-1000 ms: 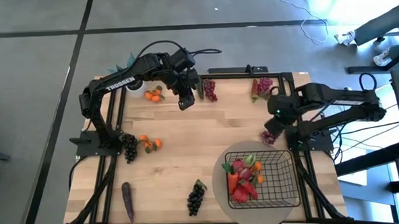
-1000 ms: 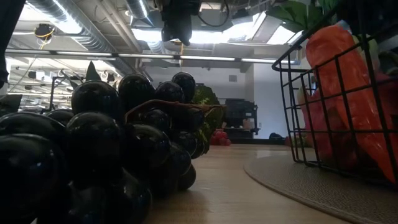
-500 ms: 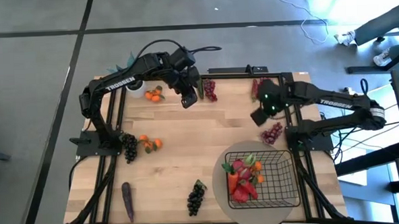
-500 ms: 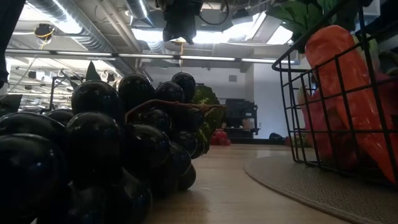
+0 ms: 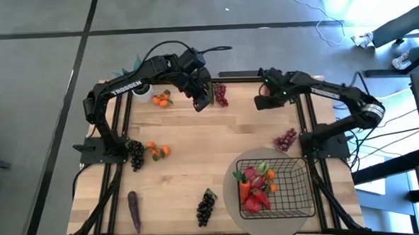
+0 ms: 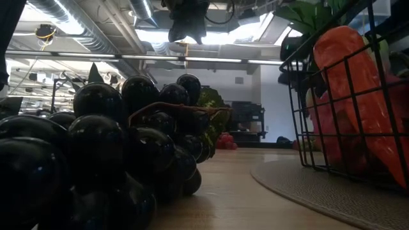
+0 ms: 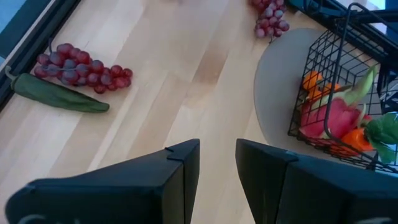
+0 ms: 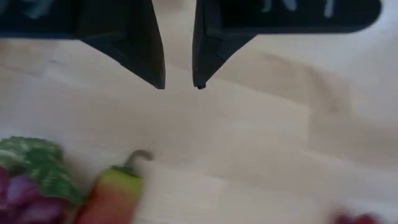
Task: Build produce basket
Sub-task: Put the red chili pepper into the black wire basket
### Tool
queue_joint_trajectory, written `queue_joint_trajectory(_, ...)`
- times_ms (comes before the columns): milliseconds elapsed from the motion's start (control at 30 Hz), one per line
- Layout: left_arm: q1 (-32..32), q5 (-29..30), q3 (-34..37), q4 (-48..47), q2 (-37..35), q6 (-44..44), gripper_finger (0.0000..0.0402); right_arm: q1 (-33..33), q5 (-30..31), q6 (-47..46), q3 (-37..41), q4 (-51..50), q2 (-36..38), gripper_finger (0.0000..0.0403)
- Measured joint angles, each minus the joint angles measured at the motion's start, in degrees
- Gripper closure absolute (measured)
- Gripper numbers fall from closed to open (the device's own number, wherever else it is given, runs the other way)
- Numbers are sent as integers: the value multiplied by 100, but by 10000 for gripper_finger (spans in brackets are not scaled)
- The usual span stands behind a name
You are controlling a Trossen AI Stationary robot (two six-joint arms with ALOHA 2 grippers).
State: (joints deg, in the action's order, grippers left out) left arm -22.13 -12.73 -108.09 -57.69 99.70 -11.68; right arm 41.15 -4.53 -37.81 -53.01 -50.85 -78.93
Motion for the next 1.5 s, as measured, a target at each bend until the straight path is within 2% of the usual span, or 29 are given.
queue_joint_trajectory(200,0,0,0,0,0,0,308,336,331,-111,0,36,-603,334)
queue_joint_trajectory(367,0,0,0,-2,0,4,308,494,339,-268,0,266,-863,334)
queue_joint_trajectory(533,0,0,0,-4,2,57,308,526,341,-422,0,658,-1032,334)
queue_joint_trajectory(933,0,-26,0,-9,4,328,308,526,399,-566,0,776,-1665,334)
queue_joint_trajectory(1500,2,-42,0,-18,4,459,308,529,1001,-565,0,1132,-1730,334)
